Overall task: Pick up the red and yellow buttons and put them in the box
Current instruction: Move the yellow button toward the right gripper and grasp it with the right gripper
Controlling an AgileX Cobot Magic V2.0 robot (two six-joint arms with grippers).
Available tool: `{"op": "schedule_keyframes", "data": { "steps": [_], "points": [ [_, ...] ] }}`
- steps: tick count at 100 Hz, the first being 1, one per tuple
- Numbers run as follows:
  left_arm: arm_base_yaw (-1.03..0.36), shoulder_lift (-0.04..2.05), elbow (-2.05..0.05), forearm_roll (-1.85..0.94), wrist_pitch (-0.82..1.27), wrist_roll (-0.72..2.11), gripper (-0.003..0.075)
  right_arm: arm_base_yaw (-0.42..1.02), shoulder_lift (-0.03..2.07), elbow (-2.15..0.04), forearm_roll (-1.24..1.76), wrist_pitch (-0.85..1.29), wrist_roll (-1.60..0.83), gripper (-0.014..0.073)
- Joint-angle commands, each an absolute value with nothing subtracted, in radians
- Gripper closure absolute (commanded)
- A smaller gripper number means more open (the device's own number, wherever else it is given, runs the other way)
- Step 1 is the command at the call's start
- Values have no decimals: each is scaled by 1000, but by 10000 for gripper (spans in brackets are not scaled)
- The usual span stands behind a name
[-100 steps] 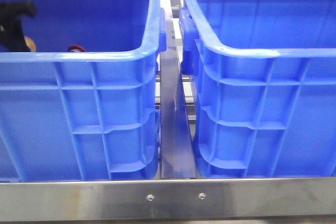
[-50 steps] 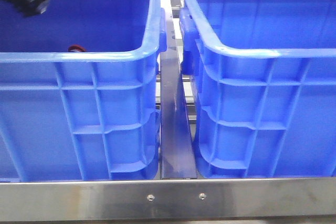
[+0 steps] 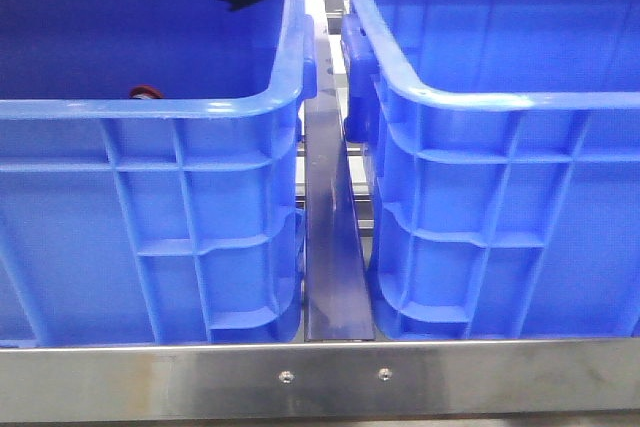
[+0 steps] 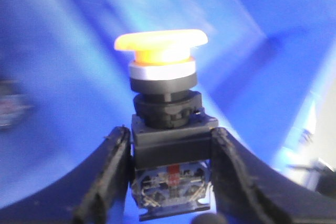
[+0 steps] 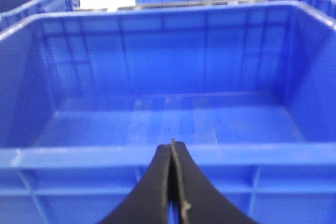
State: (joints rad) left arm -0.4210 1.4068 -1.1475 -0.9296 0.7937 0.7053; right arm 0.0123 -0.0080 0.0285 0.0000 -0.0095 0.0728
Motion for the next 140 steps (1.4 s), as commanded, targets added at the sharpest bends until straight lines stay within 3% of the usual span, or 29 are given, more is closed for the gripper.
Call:
{"op": "schedule_keyframes", "data": {
  "steps": [1, 26, 59, 68, 78, 90, 100, 120, 140],
  "points": [
    [-457, 1369, -1179, -983, 763, 712, 606, 9, -29, 10, 0, -108, 64, 652],
    [-467, 1369, -1179, -987, 767, 712, 606, 10, 73, -189, -29, 138, 63, 652],
    [-467, 1369, -1179, -987, 771, 712, 606, 10, 437, -503, -28, 341, 63, 617],
    [-467, 1369, -1179, -987, 771, 712, 606, 10, 541, -596, -28, 416, 63, 559],
    [-467, 1369, -1179, -987, 771, 712, 606, 10, 658, -689, -19, 468, 63, 440],
    [-467, 1369, -1179, -987, 771, 712, 606, 10, 760, -777, 64, 476, 63, 193],
    [-467, 1369, -1179, -987, 771, 712, 606, 10, 823, -830, 163, 484, 63, 47],
    [-467, 1369, -1179, -987, 771, 712, 606, 19, 912, -893, 503, 495, 30, 34],
    [-467, 1369, -1179, -987, 771, 712, 606, 106, 995, -927, 958, 538, -291, 34]
  ]
}}
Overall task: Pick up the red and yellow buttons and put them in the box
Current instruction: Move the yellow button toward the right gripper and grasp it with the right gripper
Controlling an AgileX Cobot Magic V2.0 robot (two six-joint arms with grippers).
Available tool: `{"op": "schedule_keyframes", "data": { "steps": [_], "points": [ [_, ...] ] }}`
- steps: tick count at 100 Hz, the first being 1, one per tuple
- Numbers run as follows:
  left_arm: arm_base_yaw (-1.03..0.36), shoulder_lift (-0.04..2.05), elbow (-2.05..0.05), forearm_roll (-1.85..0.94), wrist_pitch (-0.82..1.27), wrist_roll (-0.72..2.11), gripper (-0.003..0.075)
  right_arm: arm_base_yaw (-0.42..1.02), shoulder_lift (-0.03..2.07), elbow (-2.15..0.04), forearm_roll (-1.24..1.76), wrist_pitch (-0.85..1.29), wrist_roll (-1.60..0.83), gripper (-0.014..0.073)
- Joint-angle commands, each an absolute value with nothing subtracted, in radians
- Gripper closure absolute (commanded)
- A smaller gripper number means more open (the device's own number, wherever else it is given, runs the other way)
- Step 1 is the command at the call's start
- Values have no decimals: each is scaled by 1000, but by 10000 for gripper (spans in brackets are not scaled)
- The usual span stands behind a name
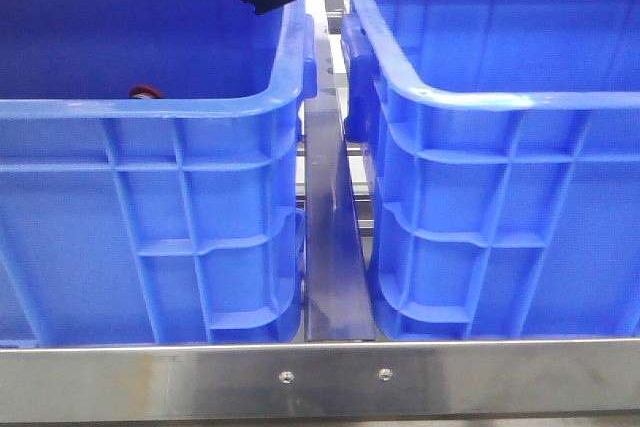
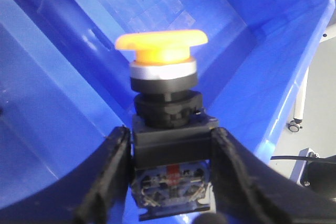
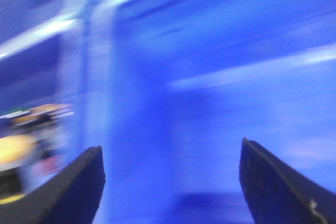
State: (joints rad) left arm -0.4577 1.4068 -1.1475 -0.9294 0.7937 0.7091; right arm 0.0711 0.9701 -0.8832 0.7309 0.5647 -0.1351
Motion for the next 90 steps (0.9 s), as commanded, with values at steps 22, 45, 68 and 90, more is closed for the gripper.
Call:
{"op": "schedule_keyframes", "data": {
  "steps": [22, 45, 68, 90],
  "points": [
    [-467, 1369, -1179, -987, 771, 712, 606, 183, 1119, -928, 1426, 598, -617, 34],
    [-467, 1369, -1179, -987, 771, 712, 606, 260, 1228, -941, 1596, 626, -766, 34],
    [-467, 1369, -1179, -987, 771, 712, 606, 324, 1328, -1017, 1597, 640, -768, 34],
    [-467, 1369, -1179, -987, 771, 712, 606, 348, 1390, -1050, 1598, 650, -768, 46]
  ]
}}
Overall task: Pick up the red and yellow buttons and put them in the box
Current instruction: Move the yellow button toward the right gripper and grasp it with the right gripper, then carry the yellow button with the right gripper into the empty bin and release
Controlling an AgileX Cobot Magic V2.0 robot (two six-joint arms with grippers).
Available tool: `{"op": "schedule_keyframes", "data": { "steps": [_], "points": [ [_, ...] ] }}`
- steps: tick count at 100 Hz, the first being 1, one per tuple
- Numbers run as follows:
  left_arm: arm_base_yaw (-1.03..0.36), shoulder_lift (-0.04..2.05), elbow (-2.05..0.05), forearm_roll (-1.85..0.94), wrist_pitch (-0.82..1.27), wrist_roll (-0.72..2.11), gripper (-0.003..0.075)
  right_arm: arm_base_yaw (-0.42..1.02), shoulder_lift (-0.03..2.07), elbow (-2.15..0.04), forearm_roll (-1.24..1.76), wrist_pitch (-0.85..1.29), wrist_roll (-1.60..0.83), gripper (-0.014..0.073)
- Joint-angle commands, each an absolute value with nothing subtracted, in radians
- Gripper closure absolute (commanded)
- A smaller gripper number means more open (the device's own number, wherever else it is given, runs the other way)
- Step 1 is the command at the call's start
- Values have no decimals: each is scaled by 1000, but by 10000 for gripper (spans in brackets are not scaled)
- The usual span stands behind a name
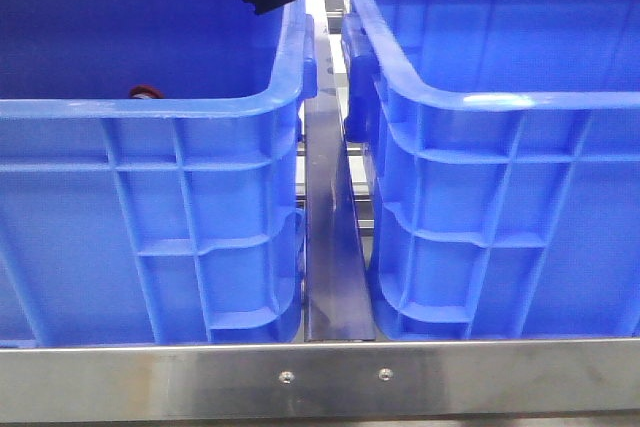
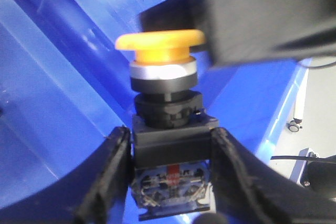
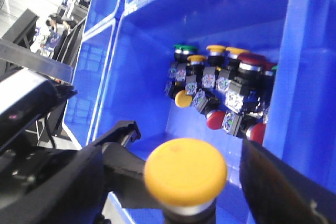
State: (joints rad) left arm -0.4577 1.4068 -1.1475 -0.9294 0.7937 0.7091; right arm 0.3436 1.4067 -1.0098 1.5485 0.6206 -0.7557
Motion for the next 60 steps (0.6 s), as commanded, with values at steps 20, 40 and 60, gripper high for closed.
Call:
{"op": "schedule_keyframes", "data": {
  "steps": [20, 40, 60],
  "points": [
    [-467, 1369, -1179, -987, 771, 712, 606, 348, 1390, -1052, 1598, 641, -769, 314],
    [-467, 1369, -1179, -987, 771, 712, 601, 348, 1390, -1053, 1598, 647, -769, 402],
    [-467, 1369, -1179, -987, 768, 712, 237, 348, 1390, -1056, 1599, 650, -769, 402]
  ]
}}
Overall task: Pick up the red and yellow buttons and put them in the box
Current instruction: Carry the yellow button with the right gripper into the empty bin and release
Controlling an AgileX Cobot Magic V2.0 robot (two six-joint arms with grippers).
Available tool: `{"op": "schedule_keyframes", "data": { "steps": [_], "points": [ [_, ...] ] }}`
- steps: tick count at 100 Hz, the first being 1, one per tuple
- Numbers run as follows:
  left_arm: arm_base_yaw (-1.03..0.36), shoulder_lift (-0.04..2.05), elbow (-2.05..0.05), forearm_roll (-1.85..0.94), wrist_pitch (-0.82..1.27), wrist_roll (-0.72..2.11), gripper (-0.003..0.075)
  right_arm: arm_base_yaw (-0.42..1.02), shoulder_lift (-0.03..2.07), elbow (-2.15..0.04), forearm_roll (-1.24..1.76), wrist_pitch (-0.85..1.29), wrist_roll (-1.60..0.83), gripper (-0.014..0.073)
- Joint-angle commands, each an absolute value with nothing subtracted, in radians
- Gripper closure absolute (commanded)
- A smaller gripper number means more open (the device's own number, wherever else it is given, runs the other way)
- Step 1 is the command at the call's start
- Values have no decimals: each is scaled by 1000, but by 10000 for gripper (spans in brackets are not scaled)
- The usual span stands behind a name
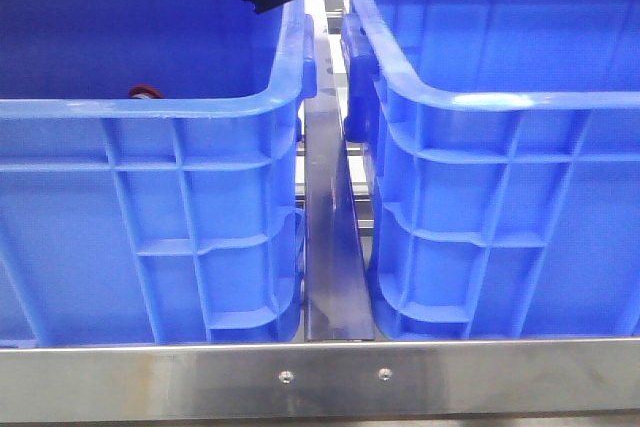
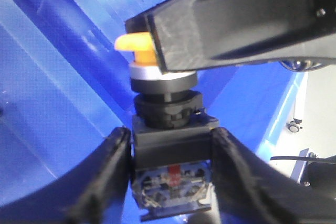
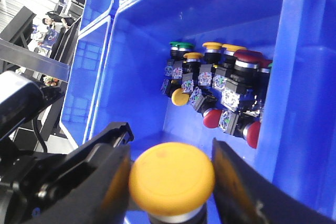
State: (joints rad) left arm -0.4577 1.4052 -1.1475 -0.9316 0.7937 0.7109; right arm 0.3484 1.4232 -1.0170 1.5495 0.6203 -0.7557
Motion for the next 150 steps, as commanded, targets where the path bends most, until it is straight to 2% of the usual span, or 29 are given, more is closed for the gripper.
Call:
{"op": "schedule_keyframes", "data": {
  "steps": [1, 9, 14, 39, 65, 78, 94, 122, 150],
  "points": [
    [-467, 1369, -1179, -987, 765, 712, 203, 348, 1390, -1056, 1600, 650, -769, 402],
    [-467, 1369, -1179, -987, 772, 712, 75, 346, 1390, -1057, 1606, 650, -769, 402],
    [-467, 1369, -1179, -985, 785, 712, 61, 338, 1387, -1057, 1606, 649, -769, 402],
    [-467, 1369, -1179, -983, 826, 712, 63, 194, 1330, -1057, 1606, 647, -857, 402],
    [-467, 1369, -1179, -983, 826, 712, 63, 38, 1294, -1056, 1574, 591, -1238, 402],
    [-467, 1369, -1179, -983, 826, 712, 63, 33, 1294, -1040, 1507, 420, -1356, 402],
    [-467, 1369, -1179, -983, 826, 712, 71, 33, 1327, -1011, 1501, 235, -1359, 402],
    [-467, 1369, -1179, -983, 826, 712, 136, 33, 1528, -1068, 1501, 197, -1359, 402],
    [-467, 1369, -1179, -987, 826, 712, 146, 32, 1687, -1115, 1501, 150, -1359, 402]
  ]
}}
